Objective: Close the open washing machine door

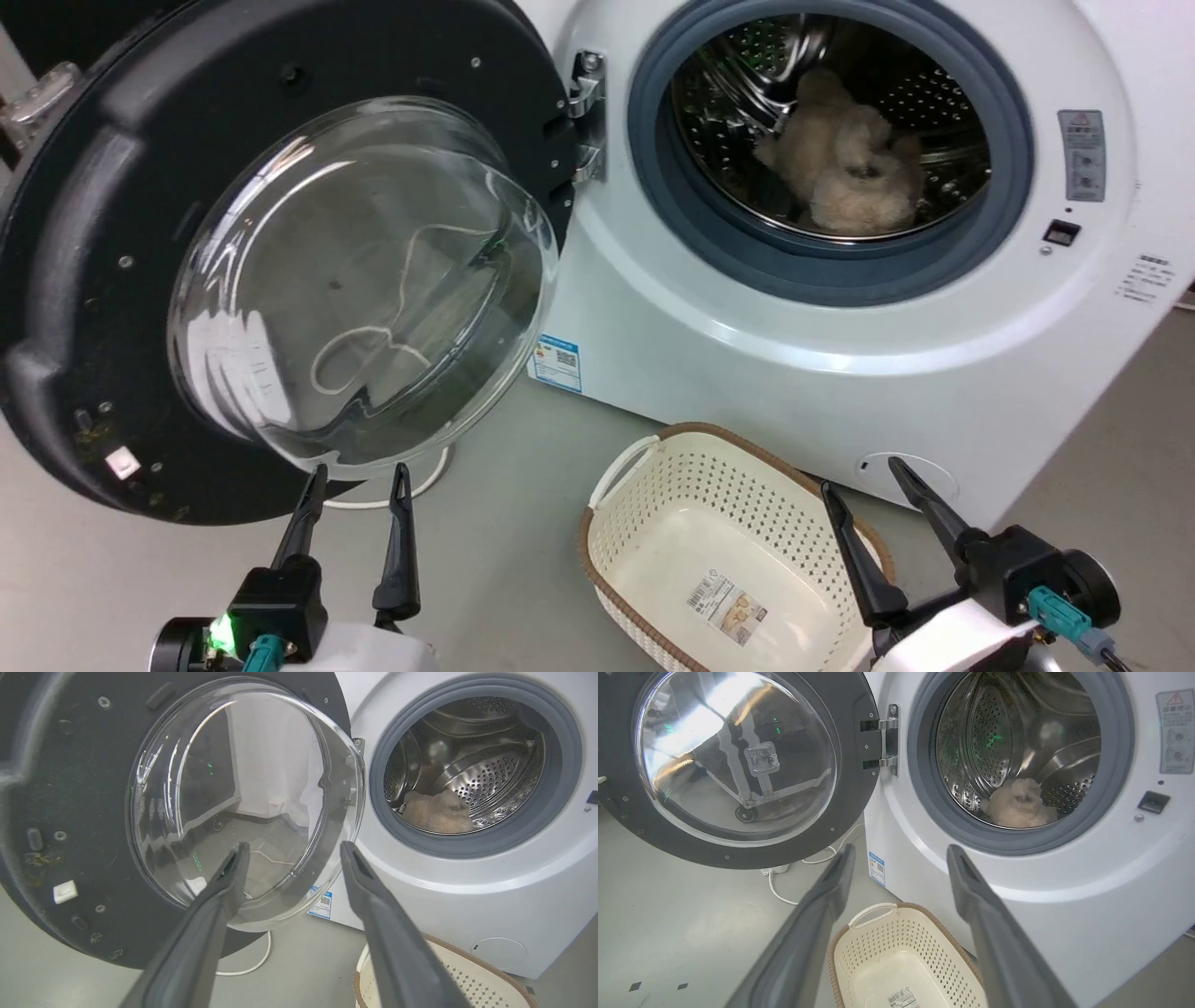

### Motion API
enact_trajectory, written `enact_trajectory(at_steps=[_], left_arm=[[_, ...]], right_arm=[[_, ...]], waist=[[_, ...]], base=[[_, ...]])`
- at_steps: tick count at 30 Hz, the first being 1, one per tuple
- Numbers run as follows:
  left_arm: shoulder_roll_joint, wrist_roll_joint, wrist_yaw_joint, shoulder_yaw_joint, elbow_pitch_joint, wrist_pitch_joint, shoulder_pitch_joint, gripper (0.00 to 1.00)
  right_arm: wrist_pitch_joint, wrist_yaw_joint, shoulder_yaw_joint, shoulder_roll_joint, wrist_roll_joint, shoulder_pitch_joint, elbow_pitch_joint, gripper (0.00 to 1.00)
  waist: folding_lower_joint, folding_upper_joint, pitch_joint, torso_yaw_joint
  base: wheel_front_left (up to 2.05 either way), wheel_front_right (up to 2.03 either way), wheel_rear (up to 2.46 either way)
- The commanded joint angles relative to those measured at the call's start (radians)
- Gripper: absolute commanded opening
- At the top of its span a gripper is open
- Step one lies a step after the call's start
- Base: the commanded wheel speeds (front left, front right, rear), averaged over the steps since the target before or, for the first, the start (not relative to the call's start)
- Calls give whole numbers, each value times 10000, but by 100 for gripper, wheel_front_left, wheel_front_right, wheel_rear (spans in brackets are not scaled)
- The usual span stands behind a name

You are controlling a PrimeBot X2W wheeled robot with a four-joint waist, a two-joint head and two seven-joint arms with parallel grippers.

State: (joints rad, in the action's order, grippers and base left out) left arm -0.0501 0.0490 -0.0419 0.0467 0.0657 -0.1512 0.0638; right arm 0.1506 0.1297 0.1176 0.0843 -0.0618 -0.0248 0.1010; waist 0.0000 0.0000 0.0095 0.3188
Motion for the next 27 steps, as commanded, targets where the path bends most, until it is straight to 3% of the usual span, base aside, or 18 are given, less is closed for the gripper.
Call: enact_trajectory(at_steps=[1,27], left_arm=[[-1,68,-39,10,27,-97,161,100],[-1,84,-189,221,198,-640,298,100]], right_arm=[[103,6,50,74,-68,-104,52,100],[646,8,397,186,-261,6,360,100]], waist=[[0,0,6,88],[0,0,154,1244]], base=[[0,0,0],[0,0,0]])
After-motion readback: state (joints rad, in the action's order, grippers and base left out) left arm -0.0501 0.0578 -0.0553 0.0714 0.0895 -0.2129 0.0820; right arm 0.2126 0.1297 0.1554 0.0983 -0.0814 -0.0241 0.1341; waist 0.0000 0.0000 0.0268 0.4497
